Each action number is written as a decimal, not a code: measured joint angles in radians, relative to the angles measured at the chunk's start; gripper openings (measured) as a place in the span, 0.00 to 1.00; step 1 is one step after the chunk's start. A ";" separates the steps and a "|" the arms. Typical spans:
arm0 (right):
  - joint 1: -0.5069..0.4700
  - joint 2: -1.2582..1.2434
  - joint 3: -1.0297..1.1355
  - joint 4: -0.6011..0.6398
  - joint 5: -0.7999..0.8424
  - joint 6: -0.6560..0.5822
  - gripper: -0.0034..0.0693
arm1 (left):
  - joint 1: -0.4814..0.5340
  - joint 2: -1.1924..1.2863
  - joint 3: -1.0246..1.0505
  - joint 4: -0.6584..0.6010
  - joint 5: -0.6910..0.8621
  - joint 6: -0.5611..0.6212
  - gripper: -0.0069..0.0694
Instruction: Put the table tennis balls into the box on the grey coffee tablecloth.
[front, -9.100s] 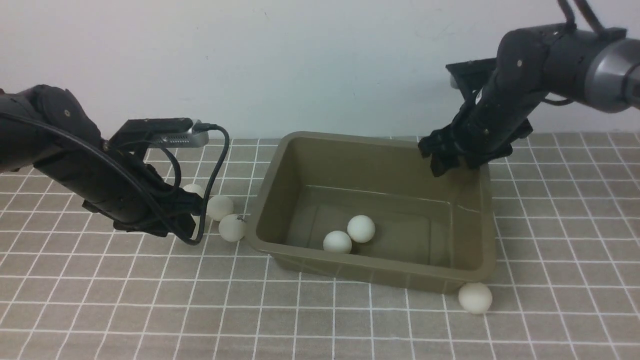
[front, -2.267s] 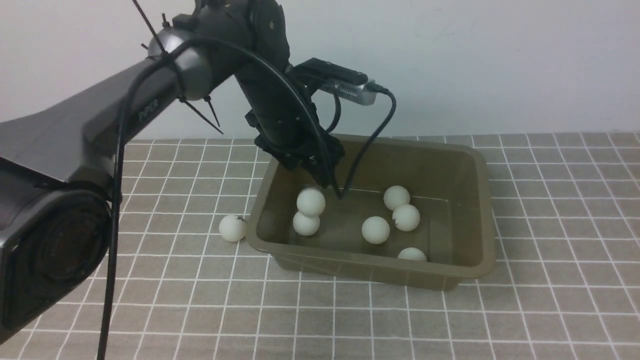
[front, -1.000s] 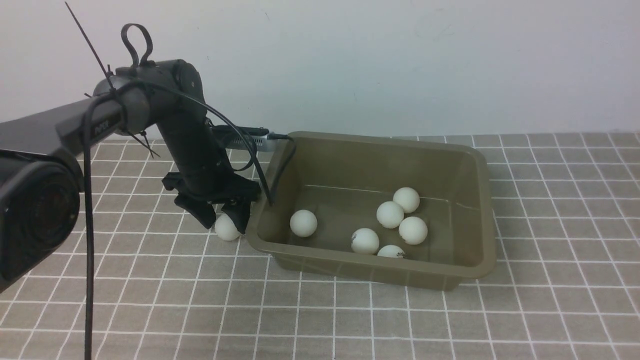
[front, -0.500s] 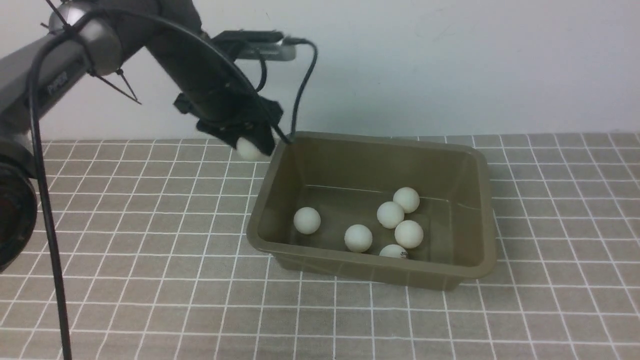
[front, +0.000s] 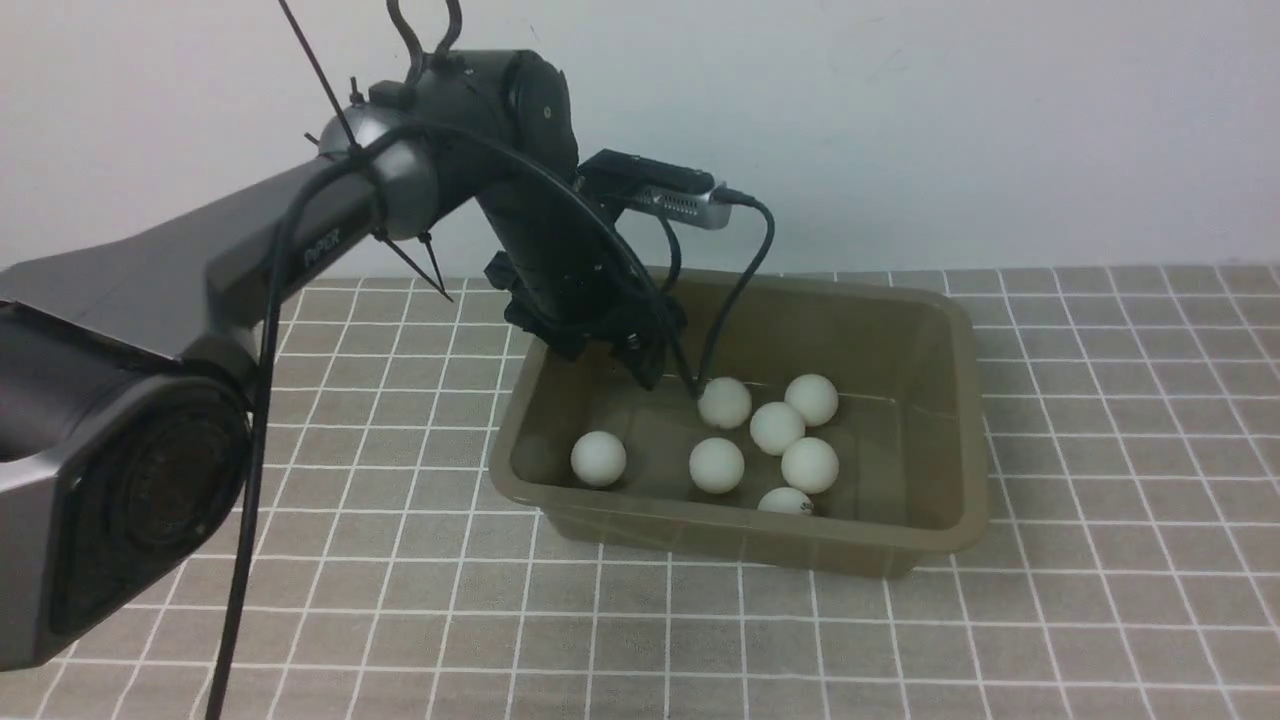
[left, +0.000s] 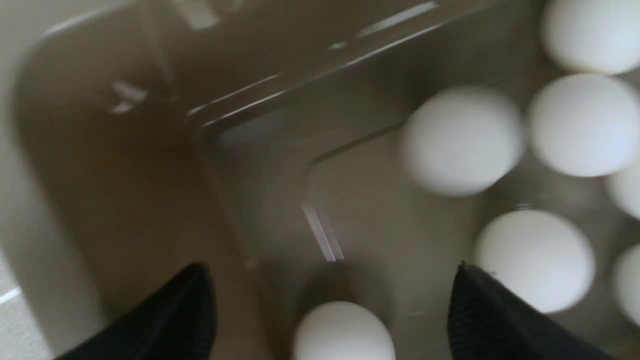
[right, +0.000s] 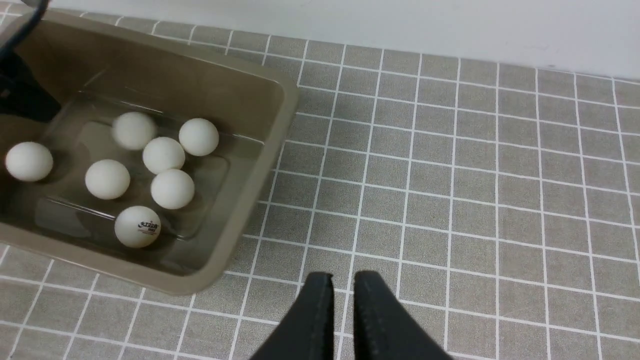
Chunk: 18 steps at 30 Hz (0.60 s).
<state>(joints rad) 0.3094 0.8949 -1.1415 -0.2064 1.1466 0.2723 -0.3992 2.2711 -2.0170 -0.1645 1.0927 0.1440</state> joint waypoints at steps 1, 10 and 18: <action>0.000 0.000 0.000 0.000 0.000 0.000 0.12 | 0.003 0.006 0.000 0.023 0.005 -0.018 0.76; 0.000 0.000 0.000 0.000 -0.001 0.000 0.12 | 0.041 0.013 0.000 0.201 0.068 -0.061 0.14; 0.000 0.000 0.000 0.000 -0.001 0.000 0.12 | 0.059 -0.020 0.000 0.333 0.107 -0.067 0.08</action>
<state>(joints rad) 0.3094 0.8949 -1.1415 -0.2064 1.1458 0.2723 -0.3397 2.2516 -2.0170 0.1686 1.1994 0.0773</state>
